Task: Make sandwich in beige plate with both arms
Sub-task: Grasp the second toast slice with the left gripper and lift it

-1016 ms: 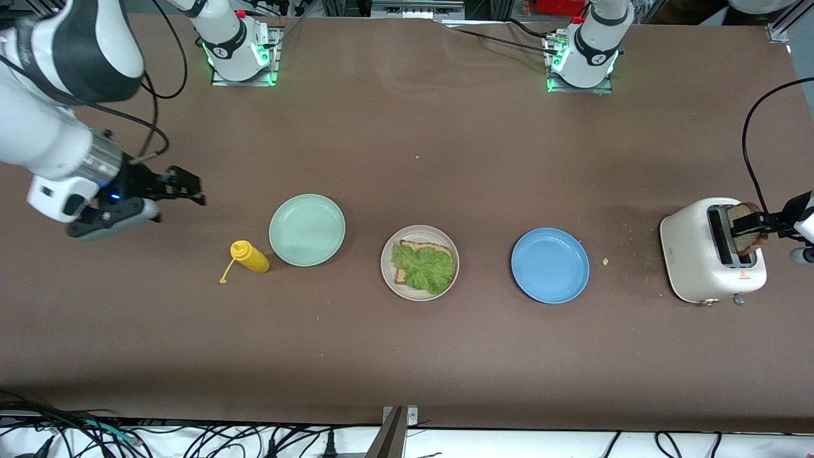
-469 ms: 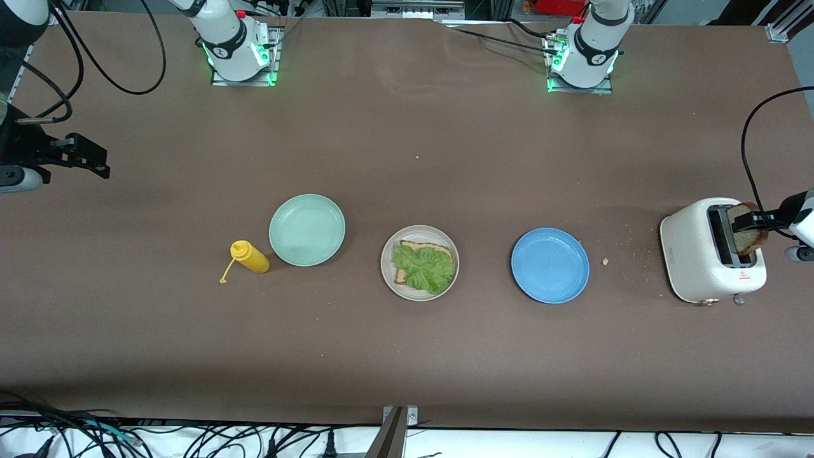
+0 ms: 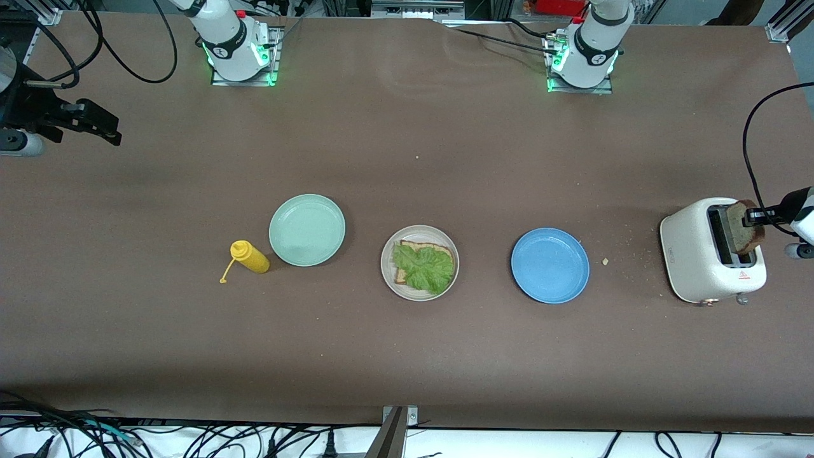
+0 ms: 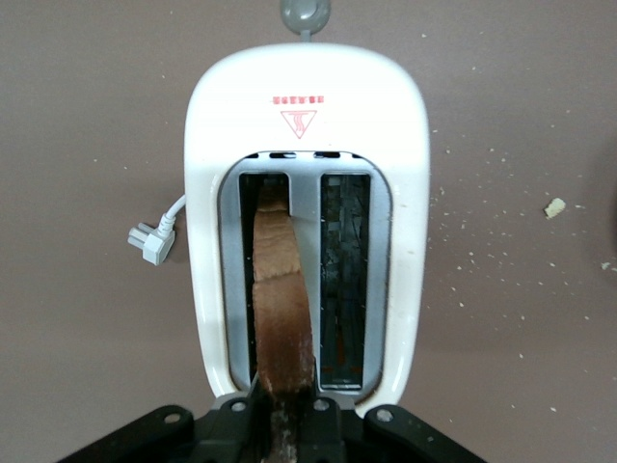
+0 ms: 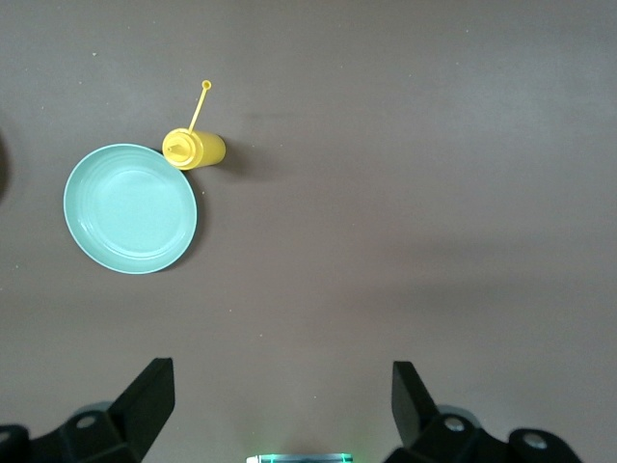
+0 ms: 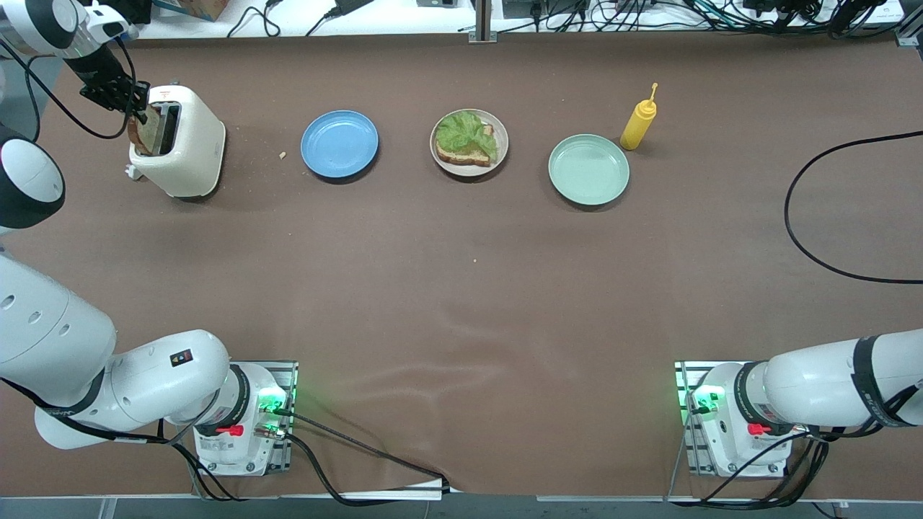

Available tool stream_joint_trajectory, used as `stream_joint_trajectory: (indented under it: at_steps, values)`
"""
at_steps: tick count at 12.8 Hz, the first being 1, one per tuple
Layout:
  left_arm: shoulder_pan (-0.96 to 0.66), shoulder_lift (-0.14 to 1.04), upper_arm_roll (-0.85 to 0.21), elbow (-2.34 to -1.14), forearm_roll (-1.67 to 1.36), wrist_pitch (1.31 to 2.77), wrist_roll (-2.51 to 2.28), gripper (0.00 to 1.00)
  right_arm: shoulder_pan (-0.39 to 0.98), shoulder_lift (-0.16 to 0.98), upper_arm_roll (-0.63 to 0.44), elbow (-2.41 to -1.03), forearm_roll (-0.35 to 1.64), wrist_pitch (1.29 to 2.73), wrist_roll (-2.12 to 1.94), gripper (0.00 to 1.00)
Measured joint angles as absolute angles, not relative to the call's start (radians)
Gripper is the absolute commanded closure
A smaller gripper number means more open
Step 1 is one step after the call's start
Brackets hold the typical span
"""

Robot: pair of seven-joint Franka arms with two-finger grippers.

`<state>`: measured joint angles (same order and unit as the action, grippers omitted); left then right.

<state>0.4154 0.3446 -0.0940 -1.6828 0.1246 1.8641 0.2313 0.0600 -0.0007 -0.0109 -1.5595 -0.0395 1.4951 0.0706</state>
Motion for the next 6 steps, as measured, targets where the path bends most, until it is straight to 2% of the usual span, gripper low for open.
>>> stream_joint_trajectory:
  at_steps: [6]
  values:
    - [0.412, 0.274, -0.168, -1.529, 0.125, 1.636, 0.275, 1.0, 0.045, 0.01, -0.027, -1.573, -0.045, 1.517, 0.057, 0.0]
